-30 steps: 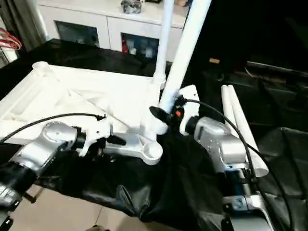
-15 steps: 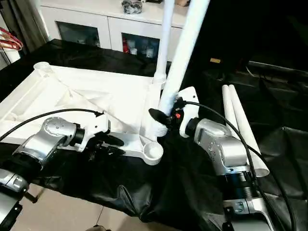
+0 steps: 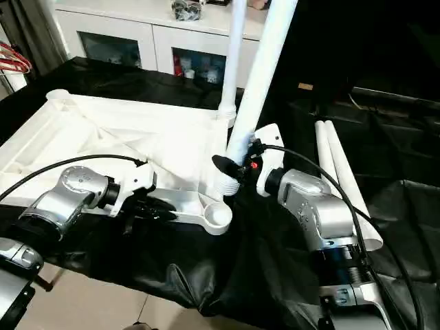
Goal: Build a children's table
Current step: Insert table leg to table base
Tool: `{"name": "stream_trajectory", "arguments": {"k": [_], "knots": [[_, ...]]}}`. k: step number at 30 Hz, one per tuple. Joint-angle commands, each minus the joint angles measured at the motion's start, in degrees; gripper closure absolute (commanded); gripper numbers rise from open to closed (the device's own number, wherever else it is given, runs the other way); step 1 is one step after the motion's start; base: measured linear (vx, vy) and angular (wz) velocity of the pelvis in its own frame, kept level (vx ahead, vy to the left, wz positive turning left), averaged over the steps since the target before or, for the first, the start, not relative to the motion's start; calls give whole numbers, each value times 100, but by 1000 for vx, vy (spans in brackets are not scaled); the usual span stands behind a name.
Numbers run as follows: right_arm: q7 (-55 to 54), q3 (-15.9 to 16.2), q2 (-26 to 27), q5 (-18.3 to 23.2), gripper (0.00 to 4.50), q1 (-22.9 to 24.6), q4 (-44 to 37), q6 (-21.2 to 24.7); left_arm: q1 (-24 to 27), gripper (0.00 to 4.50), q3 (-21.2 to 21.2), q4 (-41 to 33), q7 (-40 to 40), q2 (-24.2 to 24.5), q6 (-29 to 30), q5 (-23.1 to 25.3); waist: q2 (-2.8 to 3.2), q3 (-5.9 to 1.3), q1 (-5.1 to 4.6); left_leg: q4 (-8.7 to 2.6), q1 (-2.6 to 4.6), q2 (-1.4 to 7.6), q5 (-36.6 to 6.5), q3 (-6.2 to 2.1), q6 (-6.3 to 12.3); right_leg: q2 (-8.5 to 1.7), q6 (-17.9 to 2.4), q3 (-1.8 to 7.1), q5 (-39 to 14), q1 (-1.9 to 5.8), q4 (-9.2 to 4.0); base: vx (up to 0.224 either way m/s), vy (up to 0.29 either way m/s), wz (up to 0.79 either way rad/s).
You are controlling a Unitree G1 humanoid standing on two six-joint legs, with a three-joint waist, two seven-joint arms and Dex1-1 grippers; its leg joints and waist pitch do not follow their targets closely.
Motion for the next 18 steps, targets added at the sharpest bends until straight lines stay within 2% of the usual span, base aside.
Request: {"name": "stream_trajectory", "arguments": {"k": [1, 4, 5, 6, 8, 9, 10, 11, 12, 13, 15, 16, 18], "knots": [[95, 36, -81, 12, 262, 33, -124, 34, 111, 444, -7, 114, 317, 41, 415, 160, 47, -433, 26, -400, 125, 335, -1089, -158, -160, -580, -1190, 331, -971, 316, -434, 0, 0, 0], [128, 101, -71, -17, 262, 33, -99, 28, 244, 450, 174, -61, 841, -95, 854, 131, 46, -425, 7, -393, 127, 339, -1120, -155, -146, -578, -1213, 330, -1060, 310, -444, 0, 0, 0], [127, 102, -69, -17, 262, 32, -98, 29, 251, 450, 180, -72, 871, -101, 864, 134, 32, -418, 9, -391, 139, 340, -1150, -154, -131, -580, -1203, 331, -1166, 299, -461, 0, 0, 0], [97, 116, -52, -51, 262, 3, -47, 6, 365, 450, 259, -302, 1136, -187, 1014, 178, -7, -416, -3, -390, 126, 334, -1135, -153, -112, -575, -1166, 329, -1253, 311, -470, 0, 0, 0], [80, 116, -44, -70, 262, -17, -3, -14, 427, 450, 294, -437, 1227, -227, 1065, 181, 10, -400, -19, -400, 114, 338, -1157, -162, -105, -573, -1112, 323, -1406, 305, -487, 0, 0, 0], [46, 139, -39, -152, 262, -56, 100, -92, 555, 450, 346, -715, 1323, -292, 1078, 145, -22, -402, -19, -397, 138, 330, -1198, -152, -95, -568, -1043, 327, -1558, 292, -518, 0, 0, 0], [46, 139, -39, -152, 262, -56, 100, -92, 555, 450, 346, -715, 1323, -292, 1078, 145, -11, -403, -18, -394, 140, 340, -1196, -160, -106, -580, -1048, 332, -1572, 291, -501, 0, 0, 0], [23, 167, -44, -226, 262, -83, 177, -164, 633, 450, 375, -889, 1365, -333, 1065, 102, -40, -394, -25, -395, 146, 333, -1218, -151, -90, -573, -1010, 333, -1690, 279, -533, 0, 0, 0], [9, 192, -45, -284, 262, -110, 253, -229, 713, 450, 398, -1080, 1418, -369, 1075, 76, -20, -396, -20, -393, 141, 330, -1181, -150, -92, -573, -987, 335, -1724, 275, -529, 0, 0, 0], [2, 213, -22, -331, 262, -159, 384, -309, 802, 450, 407, -1273, 1518, -422, 1000, 75, -38, -396, -24, -396, 141, 336, -1164, -154, -79, -572, -971, 333, -1747, 272, -533, 0, 0, 0], [-4, 239, 12, -374, 262, -216, 537, -393, 889, 450, 394, -1459, 1621, -468, 966, 90, -32, -401, -18, -391, 142, 331, -1123, -141, -53, -556, -963, 336, -1680, 260, -533, 0, 0, 0], [-11, 256, 43, -403, 262, -260, 648, -450, 954, 450, 384, -1596, 1677, -492, 947, 104, -42, -410, -26, -397, 123, 338, -1068, -152, -39, -555, -977, 333, -1546, 280, -497, 0, 0, 0], [-16, 285, 95, -461, 262, -333, 846, -538, 1052, 450, 382, -1811, 1755, -511, 1112, 115, -29, -416, -29, -389, 130, 340, -1014, -140, -21, -550, -1031, 338, -1378, 269, -483, 0, 0, 0]]}}
